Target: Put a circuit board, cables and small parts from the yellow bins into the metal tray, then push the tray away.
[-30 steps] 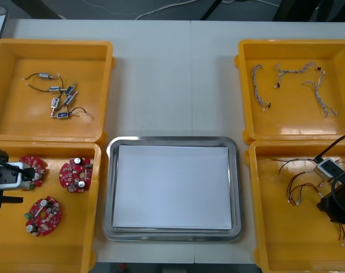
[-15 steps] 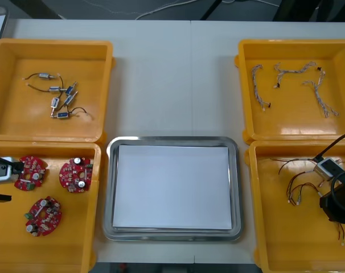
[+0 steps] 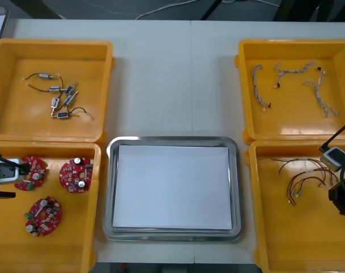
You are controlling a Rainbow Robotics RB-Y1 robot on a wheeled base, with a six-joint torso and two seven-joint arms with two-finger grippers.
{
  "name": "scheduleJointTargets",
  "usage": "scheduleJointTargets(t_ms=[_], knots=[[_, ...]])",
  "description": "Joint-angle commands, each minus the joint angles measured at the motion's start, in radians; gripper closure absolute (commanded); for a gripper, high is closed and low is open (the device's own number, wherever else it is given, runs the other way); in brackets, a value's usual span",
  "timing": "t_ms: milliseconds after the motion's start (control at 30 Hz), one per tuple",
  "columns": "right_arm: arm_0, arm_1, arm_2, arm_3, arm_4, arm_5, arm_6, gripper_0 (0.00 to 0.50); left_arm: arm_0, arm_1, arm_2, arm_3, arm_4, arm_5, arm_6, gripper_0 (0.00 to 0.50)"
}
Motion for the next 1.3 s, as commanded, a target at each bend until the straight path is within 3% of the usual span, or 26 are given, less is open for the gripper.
scheduleJointTargets(t_ms=[33, 467, 767, 967, 1100, 1300], knots=[[-0.018, 0.01, -0.094, -0.097, -0.019, 0.078, -0.003, 0.5, 0.057, 0.04, -0.044, 0.0, -0.023, -0.038, 0.098, 0.0], [-0.021, 0.015, -0.242, -0.293, -0.057, 0.309, -0.014, 0.5, 0.126, 0.044, -0.103, 0.0, -0.102, -0.055, 0.098, 0.0], [-0.03, 0.015, -0.288, -0.431, -0.08, 0.309, -0.043, 0.5, 0.123, 0.044, -0.158, 0.04, -0.158, -0.099, 0.098, 0.0], [-0.035, 0.015, -0.284, -0.47, -0.16, 0.309, -0.062, 0.5, 0.126, 0.084, -0.212, 0.069, -0.173, -0.211, 0.098, 0.0], [-0.039, 0.015, -0.276, -0.503, -0.218, 0.309, -0.076, 0.5, 0.131, 0.093, -0.222, 0.075, -0.171, -0.224, 0.098, 0.0], [-0.056, 0.013, -0.218, -0.52, -0.223, 0.309, -0.085, 0.5, 0.157, 0.096, -0.227, 0.075, -0.173, -0.256, 0.098, 0.0]])
